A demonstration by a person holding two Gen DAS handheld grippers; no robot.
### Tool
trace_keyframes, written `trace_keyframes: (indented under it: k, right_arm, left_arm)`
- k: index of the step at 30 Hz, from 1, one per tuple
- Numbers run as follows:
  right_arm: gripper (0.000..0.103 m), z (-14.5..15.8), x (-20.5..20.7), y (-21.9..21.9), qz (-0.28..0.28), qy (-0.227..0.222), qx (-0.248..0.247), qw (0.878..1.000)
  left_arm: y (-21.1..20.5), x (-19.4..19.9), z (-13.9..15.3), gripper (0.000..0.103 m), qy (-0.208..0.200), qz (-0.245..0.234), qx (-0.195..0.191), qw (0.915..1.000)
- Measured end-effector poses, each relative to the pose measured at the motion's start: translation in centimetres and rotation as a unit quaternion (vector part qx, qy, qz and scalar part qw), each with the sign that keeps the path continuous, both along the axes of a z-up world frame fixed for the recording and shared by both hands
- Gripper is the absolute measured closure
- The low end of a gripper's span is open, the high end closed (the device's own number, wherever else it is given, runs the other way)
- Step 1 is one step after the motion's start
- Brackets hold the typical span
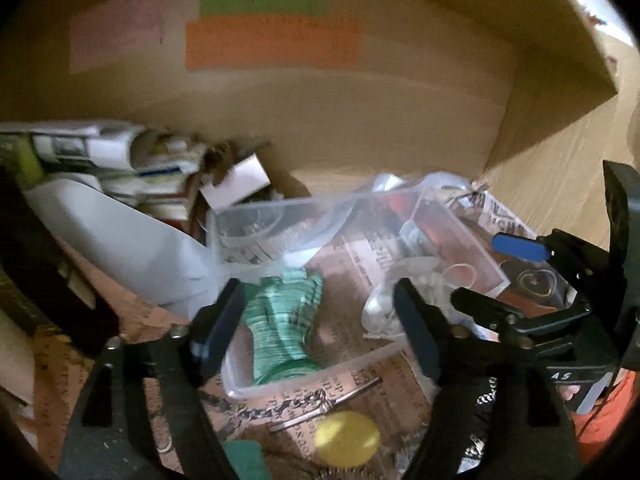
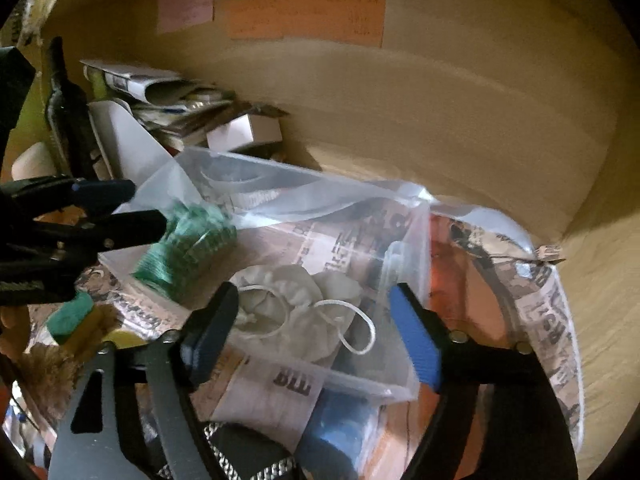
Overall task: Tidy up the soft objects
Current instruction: 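Carry the glove with the left tool while the right carries the pouch, releasing both into the clear box, then move the left tool to the green sponge while the right tool approaches the black beanie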
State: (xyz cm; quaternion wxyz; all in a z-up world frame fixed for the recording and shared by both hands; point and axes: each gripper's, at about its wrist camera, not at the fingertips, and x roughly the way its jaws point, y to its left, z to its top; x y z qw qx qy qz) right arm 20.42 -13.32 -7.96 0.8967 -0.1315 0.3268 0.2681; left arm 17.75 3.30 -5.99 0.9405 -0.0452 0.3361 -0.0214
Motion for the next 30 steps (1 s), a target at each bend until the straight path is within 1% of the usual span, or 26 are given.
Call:
trace_keyframes:
  k: [1, 2, 4, 6, 7, 9, 11, 14, 19, 22, 24, 26, 28, 30]
  right_arm:
    - [0.024, 0.4, -0.4, -0.3, 0.001, -0.003, 0.005, 1.000]
    - [0.023, 0.7, -0.8, -0.5, 0.001, -0.006, 0.012, 1.000]
    - [0.019, 1.6, -1.9, -1.2, -0.003, -0.021, 0.026, 0.999]
    - [0.014, 2.2, -2.9, -1.8, -0.006, -0.033, 0.038, 0.999]
    - [0.013, 2.4, -3.4, -2.1, -0.005, -0.037, 0.045, 0.998]
    - [0.007, 2.6, -4.5, -2.7, -0.006, -0.045, 0.060, 0.997]
    - [0.004, 2.7, -5.4, -3.3, -0.009, -0.049, 0.071, 0.996]
    - [0.003, 2.2, -6.4, -3.8, -0.015, -0.047, 0.074, 0.996]
    - [0.003, 0.3, -7.3, -4.3, -0.027, -0.027, 0.064, 0.997]
    - [0.004, -1.3, -7.5, -4.6, -0.033, -0.007, 0.055, 0.998]
    - [0.004, -2.6, -7.4, -4.6, -0.037, 0.012, 0.047, 0.998]
    - [0.004, -3.5, -7.4, -4.8, -0.036, 0.034, 0.049, 0.998]
    - [0.012, -4.2, -7.4, -5.0, -0.036, 0.052, 0.050, 0.997]
    - [0.027, -4.9, -7.4, -5.2, -0.034, 0.068, 0.047, 0.996]
  left_arm:
    - [0.1, -0.7, 0.4, 0.015, -0.008, 0.003, 0.001, 1.0000]
    - [0.2, -1.3, 0.8, 0.013, -0.016, 0.006, 0.003, 0.9999]
    - [0.5, -2.7, 1.4, 0.007, -0.029, 0.014, 0.008, 0.9995]
    - [0.9, -3.8, 1.7, 0.004, -0.035, 0.021, 0.009, 0.9991]
    - [1.2, -4.4, 1.7, 0.004, -0.036, 0.024, 0.008, 0.9990]
    - [1.6, -5.5, 1.5, 0.004, -0.034, 0.032, 0.009, 0.9989]
    - [2.1, -6.4, 1.0, 0.004, -0.030, 0.038, 0.019, 0.9986]
    - [2.7, -7.3, 0.2, 0.004, -0.021, 0.053, 0.036, 0.9977]
    - [3.7, -8.6, -2.0, 0.004, 0.018, 0.061, 0.026, 0.9976]
    - [3.4, -9.0, -3.7, 0.004, 0.036, 0.065, 0.031, 0.9967]
    - [3.2, -9.2, -4.9, 0.004, 0.051, 0.065, 0.034, 0.9960]
    - [3.2, -9.3, -5.9, 0.004, 0.066, 0.065, 0.028, 0.9953]
    - [3.3, -9.4, -6.8, 0.004, 0.078, 0.065, 0.020, 0.9946]
    - [3.3, -9.5, -7.5, 0.004, 0.084, 0.068, 0.016, 0.9940]
